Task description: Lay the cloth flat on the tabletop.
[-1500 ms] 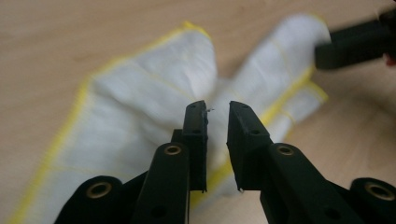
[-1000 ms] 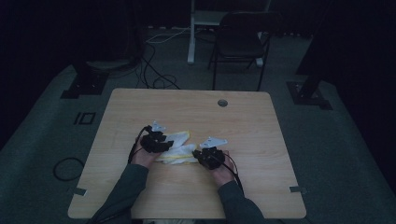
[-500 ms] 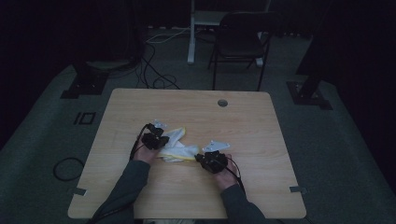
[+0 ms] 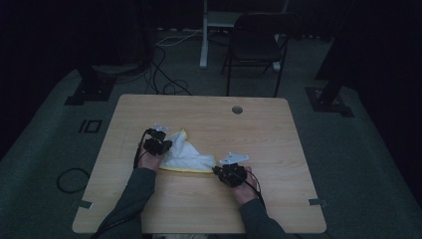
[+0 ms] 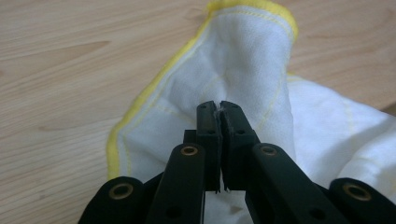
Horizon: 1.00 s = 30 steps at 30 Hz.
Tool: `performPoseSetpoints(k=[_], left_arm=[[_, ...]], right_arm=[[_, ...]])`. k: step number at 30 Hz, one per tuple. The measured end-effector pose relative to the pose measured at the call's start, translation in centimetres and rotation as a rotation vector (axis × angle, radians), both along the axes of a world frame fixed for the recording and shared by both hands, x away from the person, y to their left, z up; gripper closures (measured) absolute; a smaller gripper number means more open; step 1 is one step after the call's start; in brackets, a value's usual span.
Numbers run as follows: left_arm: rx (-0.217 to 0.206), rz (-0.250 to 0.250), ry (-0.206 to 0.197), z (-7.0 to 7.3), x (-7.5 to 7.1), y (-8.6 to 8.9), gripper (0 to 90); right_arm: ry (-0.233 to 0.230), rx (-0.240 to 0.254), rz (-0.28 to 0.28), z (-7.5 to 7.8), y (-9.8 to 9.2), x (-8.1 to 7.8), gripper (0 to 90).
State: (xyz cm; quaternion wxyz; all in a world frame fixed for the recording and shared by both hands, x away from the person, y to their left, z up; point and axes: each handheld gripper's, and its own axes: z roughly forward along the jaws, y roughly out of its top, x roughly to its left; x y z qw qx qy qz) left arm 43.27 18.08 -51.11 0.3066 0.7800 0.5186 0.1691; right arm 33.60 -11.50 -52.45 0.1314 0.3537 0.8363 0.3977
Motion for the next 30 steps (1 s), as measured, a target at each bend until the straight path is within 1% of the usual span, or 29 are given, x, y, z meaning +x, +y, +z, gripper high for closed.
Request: performPoseSetpoints(k=[3, 4, 10, 12, 15, 16, 19, 23, 25, 27, 30], left_arm=[[-0.003, 0.022, 0.003, 0.1, 0.1, 0.5, 87.8], [-0.002, 0.025, 0.008, 0.1, 0.1, 0.6, 87.9], [-0.009, 0.035, 0.007, 0.0, 0.3, 0.9, 87.9], [-0.018, 0.043, 0.009, 0.0, 0.4, 1.1, 87.9], [-0.015, 0.056, 0.008, 0.0, 0.4, 1.3, 87.9], [-0.020, 0.060, 0.009, 0.0, 0.4, 1.4, 87.9], [-0.030, 0.060, 0.009, 0.0, 0.3, 1.5, 87.8], [-0.035, 0.056, 0.008, 0.0, 0.2, 1.3, 87.7], [-0.029, 0.046, -0.001, 0.2, 0.0, 1.0, 85.6], [-0.040, 0.032, -0.010, 0.6, -0.5, 1.0, 80.1], [-0.066, 0.008, -0.029, 1.3, -1.9, 1.0, 78.7]], right_arm=[[-0.003, -0.017, -0.011, -0.2, -0.6, -0.1, 88.1], [-0.002, -0.020, -0.015, -0.2, -0.8, -0.2, 88.1], [0.010, -0.027, -0.040, -0.5, -2.3, -0.6, 88.0], [0.010, -0.026, -0.049, -0.4, -2.7, -0.8, 88.1], [0.004, -0.028, -0.062, -0.3, -3.5, -1.1, 88.0], [0.003, -0.029, -0.069, -0.3, -3.8, -1.1, 88.1], [0.006, -0.017, -0.091, -0.2, -4.7, -1.3, 88.0], [0.000, -0.012, -0.106, 0.0, -5.4, -1.4, 88.0], [0.004, -0.012, -0.103, 0.0, -5.5, -1.6, 87.9], [0.007, -0.020, -0.091, -0.1, -5.5, -1.7, 87.6], [0.014, -0.014, -0.091, -0.2, -5.7, -1.8, 87.0]])
